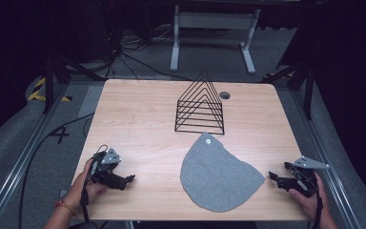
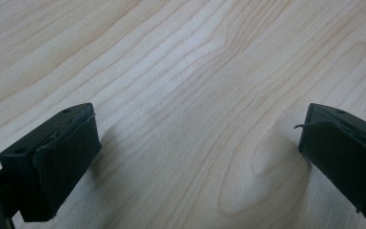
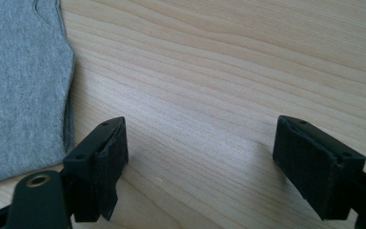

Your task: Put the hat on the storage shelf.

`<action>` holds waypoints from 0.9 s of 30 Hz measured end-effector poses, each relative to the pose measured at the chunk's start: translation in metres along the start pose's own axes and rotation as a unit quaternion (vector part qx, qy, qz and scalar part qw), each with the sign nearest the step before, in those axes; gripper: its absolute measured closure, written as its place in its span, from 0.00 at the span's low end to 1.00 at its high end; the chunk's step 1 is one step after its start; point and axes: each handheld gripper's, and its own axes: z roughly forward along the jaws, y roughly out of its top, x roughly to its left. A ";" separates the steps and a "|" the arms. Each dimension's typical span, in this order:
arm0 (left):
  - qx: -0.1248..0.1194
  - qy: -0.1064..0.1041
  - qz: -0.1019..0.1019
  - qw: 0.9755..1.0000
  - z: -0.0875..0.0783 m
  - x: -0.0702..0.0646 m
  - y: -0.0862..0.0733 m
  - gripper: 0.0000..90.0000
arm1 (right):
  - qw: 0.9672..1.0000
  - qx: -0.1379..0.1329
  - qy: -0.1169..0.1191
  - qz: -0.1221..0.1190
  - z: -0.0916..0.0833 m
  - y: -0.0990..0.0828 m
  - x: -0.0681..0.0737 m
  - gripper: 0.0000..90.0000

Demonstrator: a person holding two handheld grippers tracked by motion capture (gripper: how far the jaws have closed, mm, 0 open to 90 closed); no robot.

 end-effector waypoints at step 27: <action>-0.012 -0.094 0.087 0.992 0.026 -0.063 0.056 0.30 | 0.989 -0.006 0.080 -0.122 -0.015 0.030 0.027 0.84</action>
